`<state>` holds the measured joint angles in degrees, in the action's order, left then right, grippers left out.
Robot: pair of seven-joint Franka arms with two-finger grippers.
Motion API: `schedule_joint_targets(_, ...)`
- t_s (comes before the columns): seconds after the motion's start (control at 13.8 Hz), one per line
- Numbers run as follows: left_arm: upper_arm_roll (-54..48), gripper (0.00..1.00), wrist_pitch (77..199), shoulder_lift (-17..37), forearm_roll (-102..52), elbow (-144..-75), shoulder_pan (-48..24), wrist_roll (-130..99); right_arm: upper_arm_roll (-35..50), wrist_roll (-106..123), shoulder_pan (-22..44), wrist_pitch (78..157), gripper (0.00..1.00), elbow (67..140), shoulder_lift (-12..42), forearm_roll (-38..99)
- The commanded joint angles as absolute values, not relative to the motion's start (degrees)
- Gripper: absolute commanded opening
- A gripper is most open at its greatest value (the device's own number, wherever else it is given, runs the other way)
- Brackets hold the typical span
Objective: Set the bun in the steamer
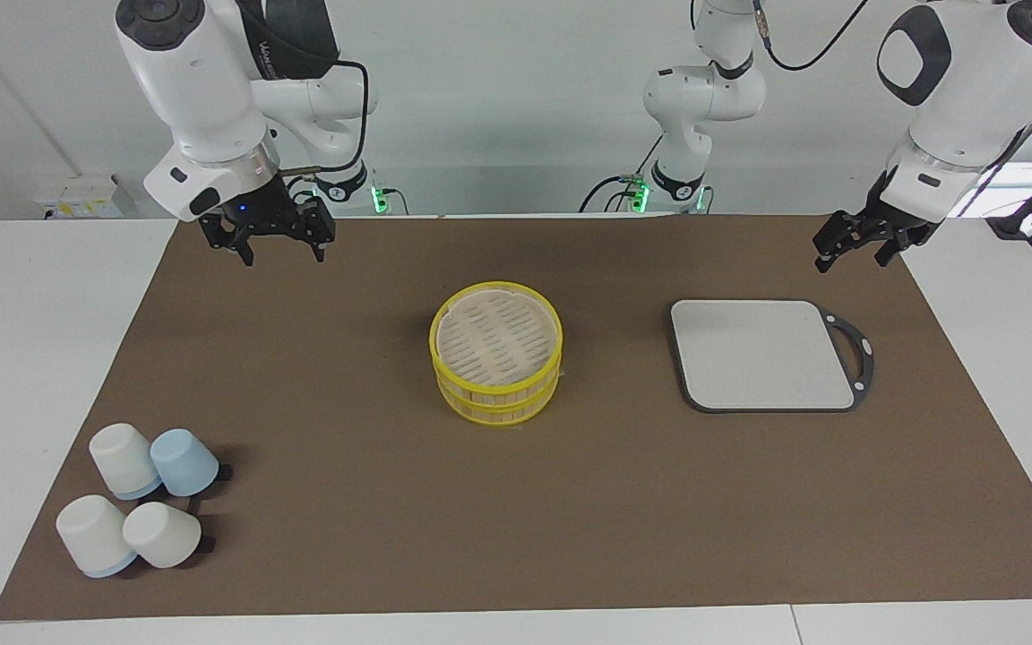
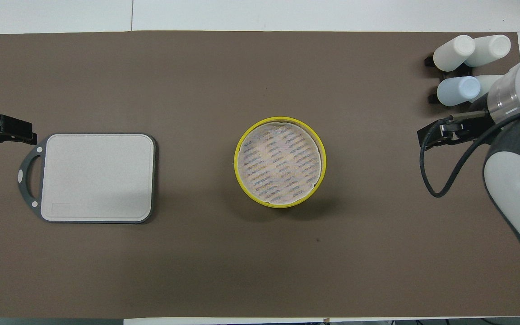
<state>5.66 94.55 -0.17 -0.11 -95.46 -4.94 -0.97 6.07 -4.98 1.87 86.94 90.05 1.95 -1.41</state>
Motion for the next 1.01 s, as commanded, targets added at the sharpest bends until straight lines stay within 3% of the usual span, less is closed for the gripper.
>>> schedule_joint_targets(0.0,5.9,1.0,93.6,-0.4,-0.4,-95.4,-5.3,-0.9,5.5,-2.4,1.4,86.5,1.0,91.2,0.4,-0.8)
schedule_joint_targets(0.14,5.8,1.0,93.7,-0.4,-0.4,-95.4,-5.3,-0.9,3.3,-1.9,1.9,90.3,1.0,91.1,0.9,-0.7)
schedule_joint_targets(0.94,5.5,1.0,93.6,-0.4,-0.4,-94.9,-5.4,-1.1,1.3,-1.6,2.1,90.3,1.0,91.1,0.9,-0.4)
